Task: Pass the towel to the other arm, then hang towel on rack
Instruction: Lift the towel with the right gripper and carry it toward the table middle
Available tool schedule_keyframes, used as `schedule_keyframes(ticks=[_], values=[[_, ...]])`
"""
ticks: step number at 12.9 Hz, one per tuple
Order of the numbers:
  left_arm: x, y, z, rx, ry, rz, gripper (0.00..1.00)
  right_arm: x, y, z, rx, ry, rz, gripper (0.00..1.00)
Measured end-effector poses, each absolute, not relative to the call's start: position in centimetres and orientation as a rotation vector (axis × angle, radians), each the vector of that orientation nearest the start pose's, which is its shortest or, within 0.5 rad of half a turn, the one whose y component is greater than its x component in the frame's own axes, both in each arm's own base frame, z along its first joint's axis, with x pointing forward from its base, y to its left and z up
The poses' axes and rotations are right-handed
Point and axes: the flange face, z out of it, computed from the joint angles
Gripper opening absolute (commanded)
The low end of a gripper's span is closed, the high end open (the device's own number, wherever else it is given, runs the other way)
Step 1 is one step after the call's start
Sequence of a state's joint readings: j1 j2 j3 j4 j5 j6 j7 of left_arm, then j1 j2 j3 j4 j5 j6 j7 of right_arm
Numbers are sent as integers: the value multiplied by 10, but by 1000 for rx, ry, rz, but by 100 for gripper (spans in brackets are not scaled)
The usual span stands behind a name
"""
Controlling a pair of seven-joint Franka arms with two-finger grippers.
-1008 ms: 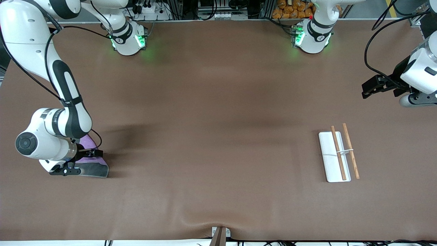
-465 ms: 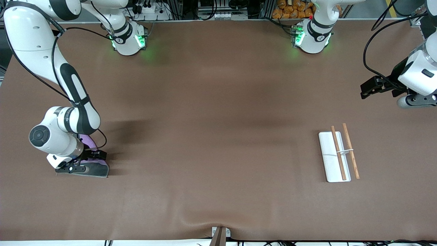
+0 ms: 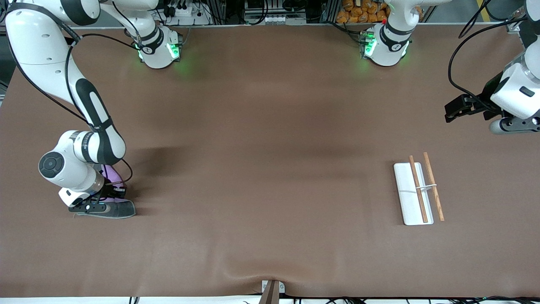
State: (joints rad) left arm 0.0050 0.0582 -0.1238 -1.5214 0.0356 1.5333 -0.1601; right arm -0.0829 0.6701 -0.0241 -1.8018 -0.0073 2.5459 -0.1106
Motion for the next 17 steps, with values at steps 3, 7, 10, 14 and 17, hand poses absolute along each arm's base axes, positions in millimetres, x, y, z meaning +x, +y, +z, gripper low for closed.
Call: schedule_keyframes(ticks=[3, 7, 10, 14, 17], values=[[565, -61, 612, -3106, -65, 62, 100, 663, -67, 196, -3166, -30, -165, 0], [566, -61, 612, -3106, -65, 58, 100, 677, -63, 258, -3162, -39, -190, 0], [566, -61, 611, -3106, -65, 60, 100, 692, -32, 321, -3133, -106, -164, 0], [566, -61, 608, -3106, -65, 62, 100, 707, 53, 387, -3046, -285, -216, 0], [568, -62, 606, -3108, -64, 47, 100, 701, 128, 407, -2955, -435, -256, 0]])
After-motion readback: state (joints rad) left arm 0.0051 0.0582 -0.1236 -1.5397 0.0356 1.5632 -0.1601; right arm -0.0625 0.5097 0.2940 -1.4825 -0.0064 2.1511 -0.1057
